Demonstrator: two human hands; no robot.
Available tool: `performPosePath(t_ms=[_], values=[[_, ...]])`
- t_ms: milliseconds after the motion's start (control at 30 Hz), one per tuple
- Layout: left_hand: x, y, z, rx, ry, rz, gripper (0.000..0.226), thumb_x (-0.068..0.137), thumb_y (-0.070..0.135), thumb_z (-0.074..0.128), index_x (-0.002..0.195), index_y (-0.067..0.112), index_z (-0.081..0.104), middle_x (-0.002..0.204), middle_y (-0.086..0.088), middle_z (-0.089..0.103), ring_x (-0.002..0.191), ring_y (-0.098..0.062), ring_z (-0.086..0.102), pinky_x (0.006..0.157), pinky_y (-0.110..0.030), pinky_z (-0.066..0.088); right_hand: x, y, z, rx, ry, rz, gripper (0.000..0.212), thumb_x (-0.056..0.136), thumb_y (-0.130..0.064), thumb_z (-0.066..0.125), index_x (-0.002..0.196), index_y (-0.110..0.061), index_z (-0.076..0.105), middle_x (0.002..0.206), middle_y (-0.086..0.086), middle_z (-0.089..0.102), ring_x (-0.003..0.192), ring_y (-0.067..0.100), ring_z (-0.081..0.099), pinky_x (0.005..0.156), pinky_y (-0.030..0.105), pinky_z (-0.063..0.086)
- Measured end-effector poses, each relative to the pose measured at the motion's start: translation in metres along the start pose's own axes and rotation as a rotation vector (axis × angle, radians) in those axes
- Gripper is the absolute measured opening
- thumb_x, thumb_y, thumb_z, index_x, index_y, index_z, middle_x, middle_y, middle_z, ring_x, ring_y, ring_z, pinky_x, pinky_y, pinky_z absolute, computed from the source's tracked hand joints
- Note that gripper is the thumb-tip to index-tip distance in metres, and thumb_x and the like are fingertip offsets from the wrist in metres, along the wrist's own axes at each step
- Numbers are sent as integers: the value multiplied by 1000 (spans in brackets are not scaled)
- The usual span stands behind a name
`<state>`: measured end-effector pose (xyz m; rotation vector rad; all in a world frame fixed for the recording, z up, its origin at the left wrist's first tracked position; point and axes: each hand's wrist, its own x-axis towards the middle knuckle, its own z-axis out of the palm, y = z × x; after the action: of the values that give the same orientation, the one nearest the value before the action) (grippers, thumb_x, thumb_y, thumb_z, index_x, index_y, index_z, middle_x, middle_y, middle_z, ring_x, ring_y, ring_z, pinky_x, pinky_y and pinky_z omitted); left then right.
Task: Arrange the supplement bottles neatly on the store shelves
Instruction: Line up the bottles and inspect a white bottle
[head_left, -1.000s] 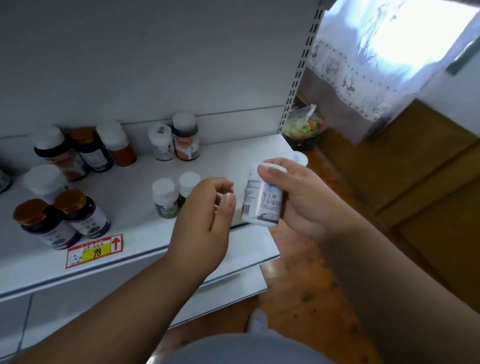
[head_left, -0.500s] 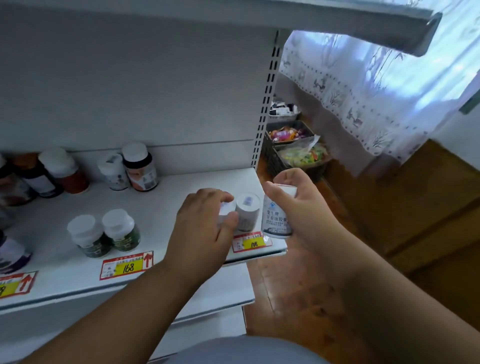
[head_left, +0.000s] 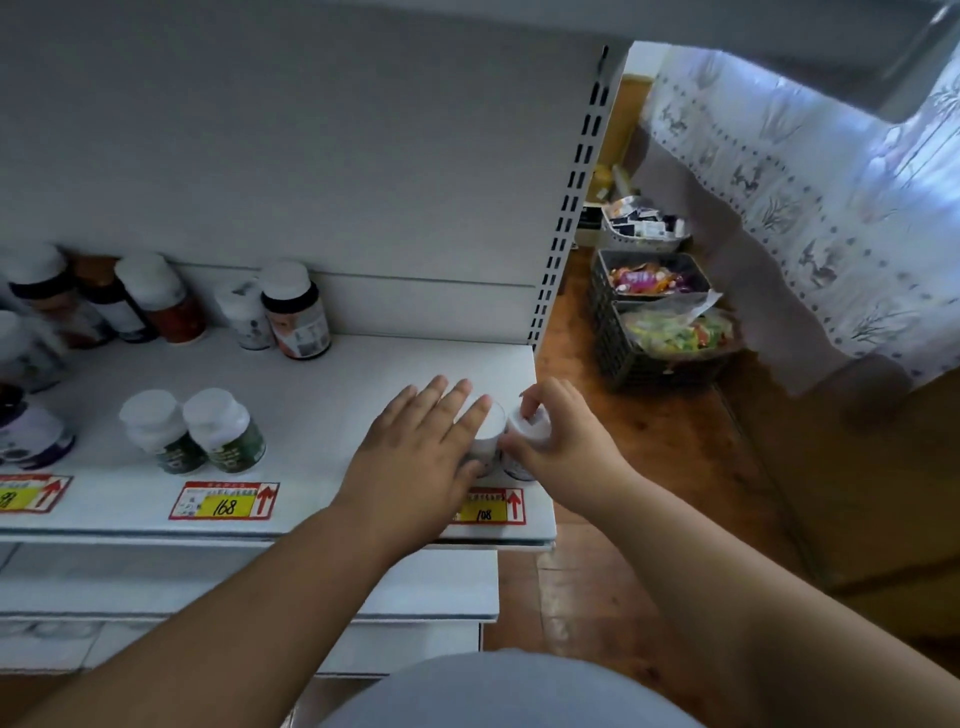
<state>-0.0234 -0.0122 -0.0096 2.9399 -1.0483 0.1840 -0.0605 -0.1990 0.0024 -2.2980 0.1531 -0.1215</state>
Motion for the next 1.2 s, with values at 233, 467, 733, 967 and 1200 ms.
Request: performPosePath(t_ms=[233, 467, 733, 967, 1200], values=[[0, 2, 3, -12, -22, -19, 60, 96, 48, 23, 152, 25, 18, 159, -2, 20, 147, -23, 14, 119, -42, 11, 4, 6, -2, -1, -93, -28, 29, 80, -28, 70, 95, -30, 44, 103, -12, 49, 91, 10, 50, 76, 25, 51], [-1, 2, -8, -110, 76, -43, 60, 95, 51, 26, 148, 25, 28, 156, 0, 29, 144, -19, 23, 118, -36, 11, 4, -5, -15, 8, -84, -67, 34, 89, -35, 59, 119, -38, 43, 121, -16, 48, 109, 4, 50, 88, 21, 44], [-28, -57, -36, -285, 295, -184, 43, 92, 37, 38, 124, 17, 57, 122, -5, 61, 112, -25, 55, 97, -39, 40, 26, -79, 12, -89, 15, -253, 21, 94, -31, 53, 114, -27, 54, 117, -13, 52, 91, 13, 57, 79, 19, 45], [-53, -152, -49, -263, 373, -169, 39, 94, 34, 40, 115, 9, 64, 108, -10, 65, 99, -32, 59, 87, -42, 45, 72, -154, 99, -126, 59, -308, 21, 92, -29, 56, 111, -21, 58, 115, -2, 57, 103, 18, 56, 79, 28, 46], [-66, -224, -62, -370, 239, -159, 42, 91, 45, 32, 119, 24, 55, 116, 1, 56, 106, -19, 48, 85, -28, 32, 154, -189, 166, -281, 8, -28, 49, 88, -33, 58, 134, -23, 45, 137, 13, 41, 121, 35, 47, 101, 42, 44]])
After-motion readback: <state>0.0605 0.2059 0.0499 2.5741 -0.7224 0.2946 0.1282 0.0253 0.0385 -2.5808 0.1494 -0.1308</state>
